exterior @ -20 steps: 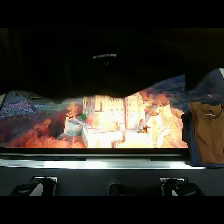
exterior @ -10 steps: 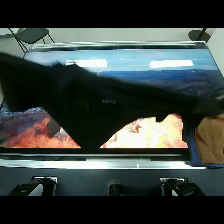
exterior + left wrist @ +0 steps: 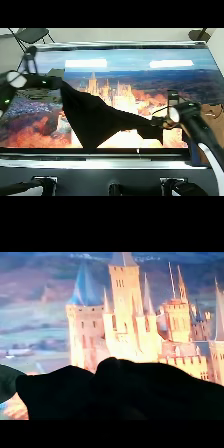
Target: Fold the shirts.
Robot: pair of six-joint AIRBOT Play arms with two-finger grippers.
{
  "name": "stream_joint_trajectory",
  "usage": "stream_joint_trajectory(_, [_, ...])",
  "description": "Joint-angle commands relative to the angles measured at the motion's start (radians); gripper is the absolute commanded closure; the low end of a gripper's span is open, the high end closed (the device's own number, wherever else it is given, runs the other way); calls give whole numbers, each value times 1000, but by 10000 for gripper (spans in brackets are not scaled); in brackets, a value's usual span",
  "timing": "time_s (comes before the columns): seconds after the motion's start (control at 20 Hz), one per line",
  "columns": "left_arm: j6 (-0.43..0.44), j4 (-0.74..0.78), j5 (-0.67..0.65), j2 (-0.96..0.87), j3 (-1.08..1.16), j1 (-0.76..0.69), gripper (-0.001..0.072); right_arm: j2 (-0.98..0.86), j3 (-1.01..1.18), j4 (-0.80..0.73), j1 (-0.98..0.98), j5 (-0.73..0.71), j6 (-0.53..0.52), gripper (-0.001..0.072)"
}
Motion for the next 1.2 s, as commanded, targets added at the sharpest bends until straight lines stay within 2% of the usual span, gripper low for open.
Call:
stream_joint_trajectory(0.0, [3, -112, -5, -161, 43, -26, 678, -200, -22, -37, 0, -182, 195, 668])
stream_joint_trajectory(0.15, [4, -166, -142, -211, 43, -29, 668, -251, -19, 6, 0, -191, 204, 663])
stream_joint_trajectory(0.2, [4, -166, -175, -211, 44, -27, 494, -240, 0, -11, 0, -180, 203, 504])
stream_joint_trajectory(0.25, [3, -166, -208, -208, 51, -19, 179, -222, 32, -23, 0, -152, 153, 241])
stream_joint_trajectory(0.3, [3, -166, -258, -203, 74, -4, -13, -199, 69, -28, 0, -123, 88, 130])
stream_joint_trajectory(0.4, [3, -165, -381, -195, 146, 48, -9, -142, 165, -67, 0, -68, -15, 131])
stream_joint_trajectory(0.45, [3, -165, -439, -182, 178, 80, -9, -110, 222, -110, -4, -53, -38, 137])
stream_joint_trajectory(0.55, [0, -158, -511, -130, 188, 153, -7, -58, 335, -91, -74, -68, -54, 144])
stream_joint_trajectory(0.6, [-8, -158, -534, -96, 168, 192, -7, -45, 381, -63, -133, -87, -55, 201])
stream_joint_trajectory(0.65, [-8, -158, -552, -62, 133, 221, -7, -42, 415, -6, -209, -116, -75, 239])
stream_joint_trajectory(0.75, [-6, -159, -571, 23, -8, 255, -5, -57, 422, 208, -357, -127, -207, 241])
stream_joint_trajectory(0.85, [-4, -171, -545, 124, -228, 258, 4, -125, 422, 486, -484, -3, -383, 236])
stream_joint_trajectory(0.9, [-4, -211, -509, 176, -358, 252, 4, -172, 422, 584, -521, 77, -450, 173])
stream_joint_trajectory(0.95, [-4, -268, -464, 226, -486, 245, 4, -219, 422, 625, -537, 145, -489, 78])
stream_joint_trajectory(1.0, [-4, -321, -425, 264, -592, 239, 16, -256, 422, 624, -537, 190, -503, 51])
stream_joint_trajectory(1.05, [-3, -366, -392, 293, -683, 230, 89, -291, 422, 623, -533, 216, -517, 17])
stream_joint_trajectory(1.15, [-2, -431, -346, 316, -821, 196, 107, -342, 422, 628, -522, 225, -530, 22])
